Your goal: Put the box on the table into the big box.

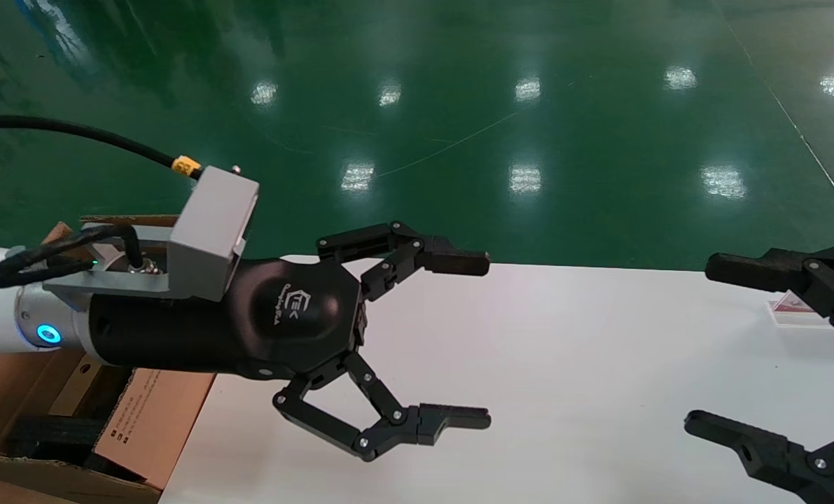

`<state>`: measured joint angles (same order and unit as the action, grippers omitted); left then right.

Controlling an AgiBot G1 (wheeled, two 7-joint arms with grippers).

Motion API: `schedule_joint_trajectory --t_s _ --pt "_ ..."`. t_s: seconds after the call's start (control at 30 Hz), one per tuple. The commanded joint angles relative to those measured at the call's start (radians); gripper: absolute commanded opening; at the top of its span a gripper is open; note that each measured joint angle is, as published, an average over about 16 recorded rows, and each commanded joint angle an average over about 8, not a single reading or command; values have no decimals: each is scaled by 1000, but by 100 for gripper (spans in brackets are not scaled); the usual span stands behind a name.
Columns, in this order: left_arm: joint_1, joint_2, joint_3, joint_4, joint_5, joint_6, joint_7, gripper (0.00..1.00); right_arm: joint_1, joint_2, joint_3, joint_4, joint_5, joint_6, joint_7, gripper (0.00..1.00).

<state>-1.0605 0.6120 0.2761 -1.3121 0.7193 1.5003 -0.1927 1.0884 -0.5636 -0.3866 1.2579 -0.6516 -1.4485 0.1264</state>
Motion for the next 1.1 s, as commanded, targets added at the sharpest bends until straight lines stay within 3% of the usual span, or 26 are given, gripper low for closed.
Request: schedule_joint_trajectory --t_s 0.03,1.1 --pt "-4 0 1 7 3 -1 2 100 0 0 0 0 0 0 0 100" --pt "-17 -1 4 35 13 -6 8 100 0 0 0 0 0 0 0 100"
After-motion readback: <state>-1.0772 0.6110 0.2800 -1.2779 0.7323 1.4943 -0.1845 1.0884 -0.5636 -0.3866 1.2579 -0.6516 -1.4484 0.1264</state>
